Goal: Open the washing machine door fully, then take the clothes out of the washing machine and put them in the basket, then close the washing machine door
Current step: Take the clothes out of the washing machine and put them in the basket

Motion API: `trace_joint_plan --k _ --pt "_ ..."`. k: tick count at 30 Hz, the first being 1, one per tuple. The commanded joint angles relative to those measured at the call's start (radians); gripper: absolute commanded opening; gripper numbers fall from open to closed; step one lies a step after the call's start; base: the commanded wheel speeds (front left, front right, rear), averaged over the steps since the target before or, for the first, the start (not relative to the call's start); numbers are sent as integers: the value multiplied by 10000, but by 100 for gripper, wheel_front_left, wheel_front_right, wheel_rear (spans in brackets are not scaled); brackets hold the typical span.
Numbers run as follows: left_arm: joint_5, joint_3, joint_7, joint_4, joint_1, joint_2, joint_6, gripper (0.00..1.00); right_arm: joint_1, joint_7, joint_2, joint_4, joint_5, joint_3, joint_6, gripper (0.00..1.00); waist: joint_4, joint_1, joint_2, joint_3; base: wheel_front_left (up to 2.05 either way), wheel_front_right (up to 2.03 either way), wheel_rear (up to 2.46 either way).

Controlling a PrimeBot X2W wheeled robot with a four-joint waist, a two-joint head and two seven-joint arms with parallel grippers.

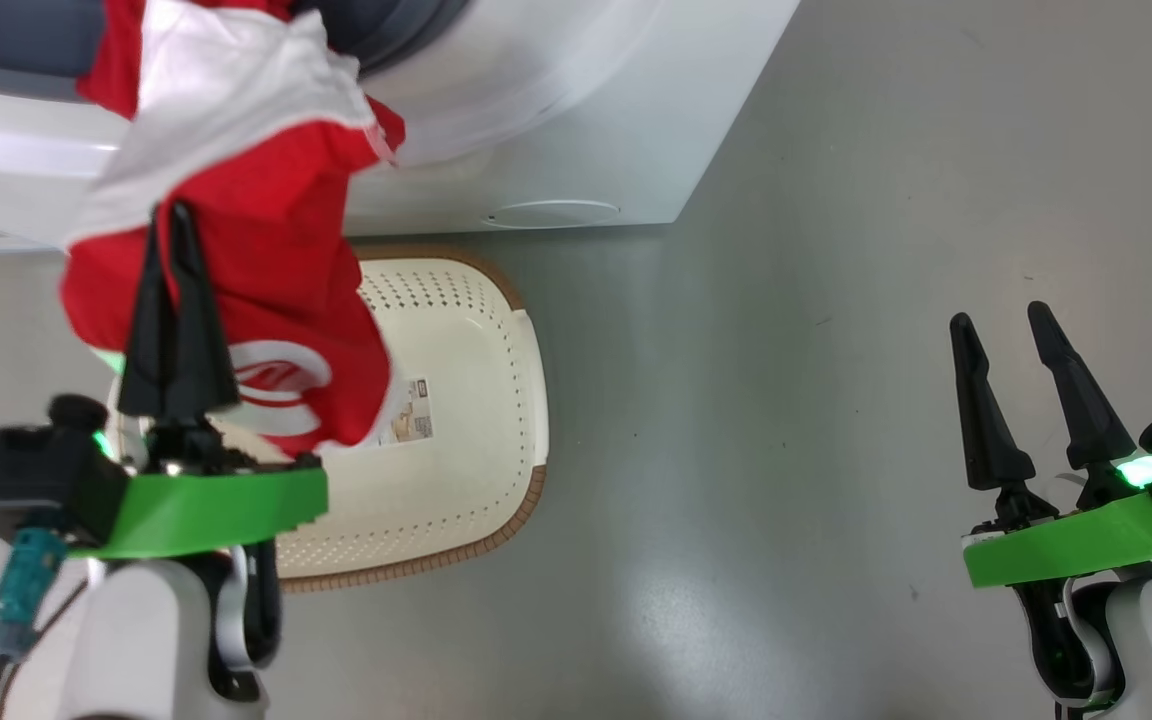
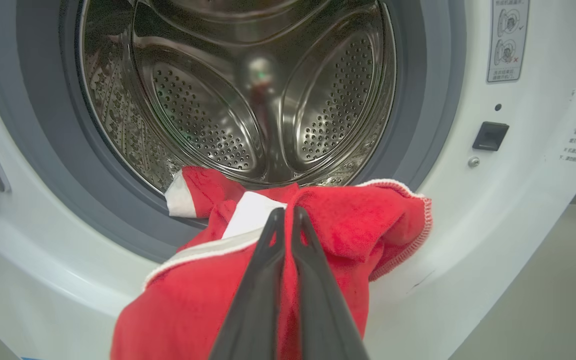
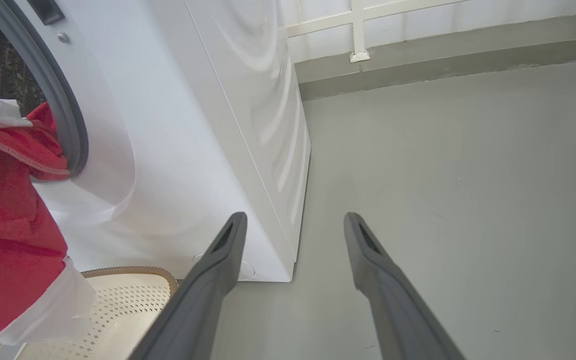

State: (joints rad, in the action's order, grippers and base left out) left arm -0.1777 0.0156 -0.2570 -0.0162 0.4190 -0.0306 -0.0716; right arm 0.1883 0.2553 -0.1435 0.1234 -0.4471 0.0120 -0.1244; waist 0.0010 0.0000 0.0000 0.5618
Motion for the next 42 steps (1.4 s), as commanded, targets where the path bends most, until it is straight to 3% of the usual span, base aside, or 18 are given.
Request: trace_joint_plan --k 1,6,15,25,35,42 --pt "-151 -197 -47 141 -323 -199 -97 0 -93 65 -94 -257 -44 198 -63 100 -19 0 0 44 0 0 0" --pt "-492 10 -47 -804 -549 -198 -193 0 -4 65 -85 -251 -52 207 -63 100 -77 0 0 192 0 0 0" --pt "-680 -41 -47 -2945 -86 -197 40 0 154 65 -55 -291 -93 228 -63 100 -277 0 0 534 0 0 0" --pt "-294 -294 -47 -6047 1331 -197 639 0 471 65 -46 -378 -123 236 -63 100 -579 0 0 1279 0 0 0" --pt "106 -521 -47 -8597 2570 -199 869 0 634 65 -20 -406 -124 314 -63 100 -879 0 0 1770 0 0 0" --pt "291 -760 -47 -9634 3205 -245 852 1 698 65 -32 -438 -119 332 -63 100 -979 0 0 1988 0 0 0"
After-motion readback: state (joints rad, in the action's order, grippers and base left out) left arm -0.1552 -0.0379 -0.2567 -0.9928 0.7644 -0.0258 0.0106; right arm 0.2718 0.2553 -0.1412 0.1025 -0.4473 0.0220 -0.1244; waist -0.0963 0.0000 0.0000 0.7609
